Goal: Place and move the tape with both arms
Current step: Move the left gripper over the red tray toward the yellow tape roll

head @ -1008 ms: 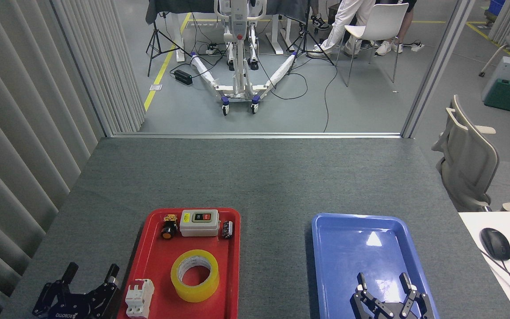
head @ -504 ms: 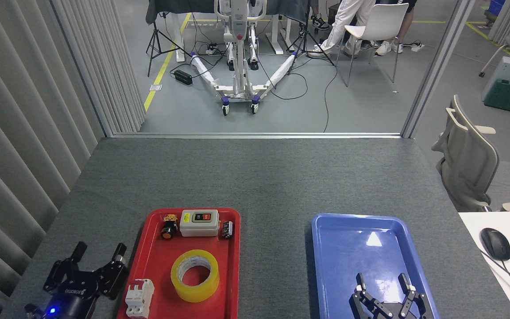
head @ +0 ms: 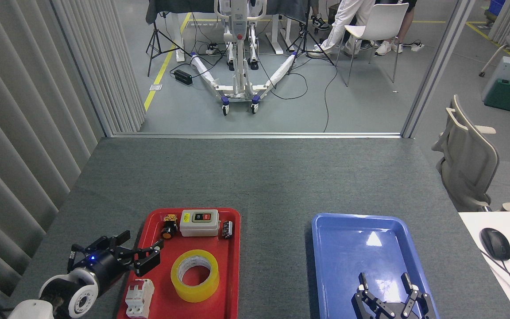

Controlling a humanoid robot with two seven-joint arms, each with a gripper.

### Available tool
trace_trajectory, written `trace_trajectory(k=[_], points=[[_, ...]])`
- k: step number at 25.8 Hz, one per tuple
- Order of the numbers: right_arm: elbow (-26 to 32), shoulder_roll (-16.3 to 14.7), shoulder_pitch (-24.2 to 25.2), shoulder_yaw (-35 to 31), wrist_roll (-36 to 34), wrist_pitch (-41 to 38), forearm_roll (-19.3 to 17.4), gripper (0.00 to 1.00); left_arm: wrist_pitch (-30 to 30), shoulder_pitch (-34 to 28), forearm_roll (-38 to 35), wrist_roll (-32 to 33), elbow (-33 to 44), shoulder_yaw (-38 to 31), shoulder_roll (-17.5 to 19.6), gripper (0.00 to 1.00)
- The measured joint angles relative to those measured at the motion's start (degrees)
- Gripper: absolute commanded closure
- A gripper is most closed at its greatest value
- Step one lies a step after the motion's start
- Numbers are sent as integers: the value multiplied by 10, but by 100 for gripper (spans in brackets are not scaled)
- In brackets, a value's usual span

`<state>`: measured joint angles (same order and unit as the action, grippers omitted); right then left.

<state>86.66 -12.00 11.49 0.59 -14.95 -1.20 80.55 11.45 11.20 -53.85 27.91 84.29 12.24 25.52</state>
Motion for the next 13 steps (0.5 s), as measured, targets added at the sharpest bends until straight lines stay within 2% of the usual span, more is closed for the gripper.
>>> trace_trajectory(k=[2, 5, 9, 13], points=[[0, 0, 0, -1, -1, 0, 0, 0, 1, 18, 0, 70, -3, 8, 4, 0], [-1, 0, -1, -1, -2, 0, 0, 0, 0, 43, 1, 141, -11, 26, 5, 0], [-1, 0, -1, -1, -2, 0, 0, 0, -16, 75, 9, 172, -34, 61, 4, 0], [-1, 0, -2, -1, -2, -1, 0, 0, -30, 114, 47, 180, -83, 116, 4, 0]])
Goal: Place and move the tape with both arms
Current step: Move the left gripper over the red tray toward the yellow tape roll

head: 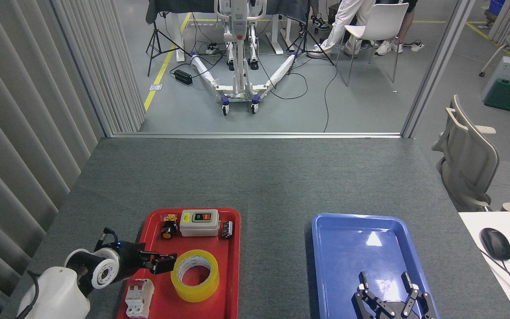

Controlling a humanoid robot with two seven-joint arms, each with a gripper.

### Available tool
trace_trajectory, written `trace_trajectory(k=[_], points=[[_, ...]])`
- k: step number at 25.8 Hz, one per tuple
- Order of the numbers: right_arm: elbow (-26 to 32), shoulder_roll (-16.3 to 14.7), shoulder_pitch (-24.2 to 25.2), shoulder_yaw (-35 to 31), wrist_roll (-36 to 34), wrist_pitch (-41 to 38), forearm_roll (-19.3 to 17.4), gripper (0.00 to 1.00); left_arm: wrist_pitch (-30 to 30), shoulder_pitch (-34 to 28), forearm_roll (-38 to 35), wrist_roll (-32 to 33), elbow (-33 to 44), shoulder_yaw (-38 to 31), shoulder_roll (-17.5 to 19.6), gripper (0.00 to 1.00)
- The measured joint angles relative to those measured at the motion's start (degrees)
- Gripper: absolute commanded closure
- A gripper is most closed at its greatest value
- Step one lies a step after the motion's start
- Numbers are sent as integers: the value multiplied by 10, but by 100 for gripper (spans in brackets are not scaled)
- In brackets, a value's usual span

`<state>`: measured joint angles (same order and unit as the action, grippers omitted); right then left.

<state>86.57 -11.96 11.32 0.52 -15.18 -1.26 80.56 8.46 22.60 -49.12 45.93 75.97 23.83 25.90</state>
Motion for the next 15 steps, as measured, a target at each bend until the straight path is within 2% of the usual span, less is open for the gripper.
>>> trace_trajectory(k=[6, 15], points=[[1, 6, -4, 2, 0, 0, 4, 0, -2, 39, 21, 5, -56, 49, -5, 0], [15, 18, -2, -3, 1, 21, 25, 0, -1, 64, 24, 7, -78, 83, -7, 0]])
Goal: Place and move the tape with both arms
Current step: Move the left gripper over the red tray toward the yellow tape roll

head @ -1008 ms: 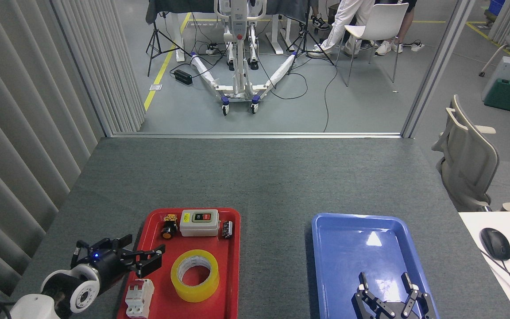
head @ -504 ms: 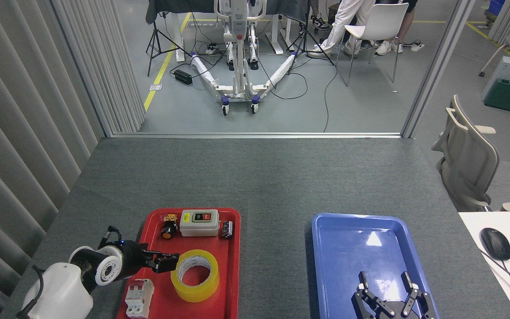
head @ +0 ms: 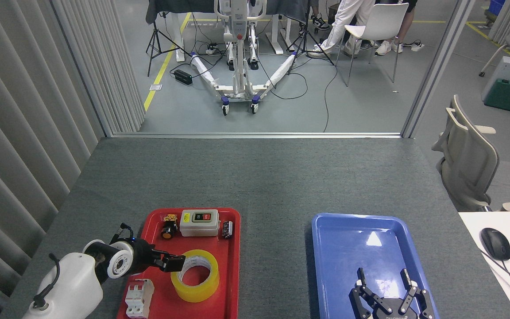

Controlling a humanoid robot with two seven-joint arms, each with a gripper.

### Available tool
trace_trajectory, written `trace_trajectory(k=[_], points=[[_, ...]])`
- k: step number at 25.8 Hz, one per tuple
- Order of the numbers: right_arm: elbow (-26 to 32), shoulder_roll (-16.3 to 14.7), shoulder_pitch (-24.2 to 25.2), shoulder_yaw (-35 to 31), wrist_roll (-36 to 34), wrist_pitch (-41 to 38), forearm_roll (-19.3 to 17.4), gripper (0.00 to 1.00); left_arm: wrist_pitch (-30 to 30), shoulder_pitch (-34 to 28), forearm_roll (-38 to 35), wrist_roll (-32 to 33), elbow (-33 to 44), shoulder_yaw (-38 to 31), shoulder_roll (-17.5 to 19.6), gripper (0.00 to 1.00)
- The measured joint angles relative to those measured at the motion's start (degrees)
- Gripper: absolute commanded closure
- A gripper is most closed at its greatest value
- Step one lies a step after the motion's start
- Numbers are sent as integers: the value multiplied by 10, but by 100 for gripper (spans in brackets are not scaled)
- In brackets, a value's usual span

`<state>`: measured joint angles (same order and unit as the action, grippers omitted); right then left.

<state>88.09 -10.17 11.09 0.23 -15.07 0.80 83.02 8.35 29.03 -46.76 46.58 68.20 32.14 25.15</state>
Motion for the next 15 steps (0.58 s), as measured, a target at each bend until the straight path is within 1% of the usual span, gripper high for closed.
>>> trace_trajectory(k=[2, 5, 9, 13, 14, 15], points=[[4, 0, 2, -2, 1, 2, 1, 0, 0, 1, 0, 7, -1, 1, 0, 0], [21, -1, 5, -2, 4, 2, 1, 0, 0, 2, 0, 36, -3, 3, 1, 0], [53, -14, 17, -2, 33, 1, 1, 0, 0, 3, 0, 61, -6, 9, 0, 0], [64, -22, 24, -1, 48, -1, 0, 0, 0, 7, 0, 68, -15, 16, -4, 0], [66, -24, 25, -1, 49, -1, 0, 0, 0, 9, 0, 69, -19, 18, -6, 1], [67, -26, 26, -1, 50, -1, 0, 0, 0, 10, 0, 71, -23, 20, -7, 7]])
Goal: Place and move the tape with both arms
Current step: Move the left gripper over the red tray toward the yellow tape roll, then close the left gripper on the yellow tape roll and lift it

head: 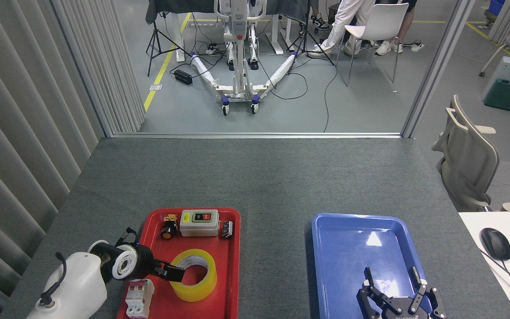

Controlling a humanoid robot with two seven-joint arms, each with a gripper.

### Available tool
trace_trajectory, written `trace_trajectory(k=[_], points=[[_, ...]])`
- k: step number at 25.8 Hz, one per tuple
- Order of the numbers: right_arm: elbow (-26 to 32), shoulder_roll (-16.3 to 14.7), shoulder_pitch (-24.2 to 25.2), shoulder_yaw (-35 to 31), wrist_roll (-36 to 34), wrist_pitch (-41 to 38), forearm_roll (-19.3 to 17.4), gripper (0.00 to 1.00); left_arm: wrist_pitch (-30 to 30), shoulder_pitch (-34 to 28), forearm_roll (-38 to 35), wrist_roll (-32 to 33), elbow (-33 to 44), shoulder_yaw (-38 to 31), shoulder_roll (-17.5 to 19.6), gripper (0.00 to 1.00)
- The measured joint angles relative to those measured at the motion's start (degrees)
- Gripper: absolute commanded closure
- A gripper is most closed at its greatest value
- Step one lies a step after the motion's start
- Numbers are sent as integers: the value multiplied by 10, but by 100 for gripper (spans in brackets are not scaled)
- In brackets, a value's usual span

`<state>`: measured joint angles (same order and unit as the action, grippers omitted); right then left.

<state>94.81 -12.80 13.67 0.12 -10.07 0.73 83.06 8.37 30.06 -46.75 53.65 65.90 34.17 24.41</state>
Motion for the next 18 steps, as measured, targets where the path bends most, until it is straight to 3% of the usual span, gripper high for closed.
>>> trace_trajectory(k=[4, 8, 9, 18], points=[[2, -7, 2, 0, 3, 0, -1, 0, 0, 5, 0, 8, -12, 6, -7, 57], [2, -6, 7, -1, -4, 3, -2, 0, 10, 7, 0, 13, -22, 8, -15, 95], [1, -5, 8, -2, -7, 3, -2, 0, 15, 7, 0, 13, -26, 8, -17, 100], [-1, 10, 19, 2, -62, -1, -3, 0, 81, 6, 1, 1, -39, 6, -31, 100]])
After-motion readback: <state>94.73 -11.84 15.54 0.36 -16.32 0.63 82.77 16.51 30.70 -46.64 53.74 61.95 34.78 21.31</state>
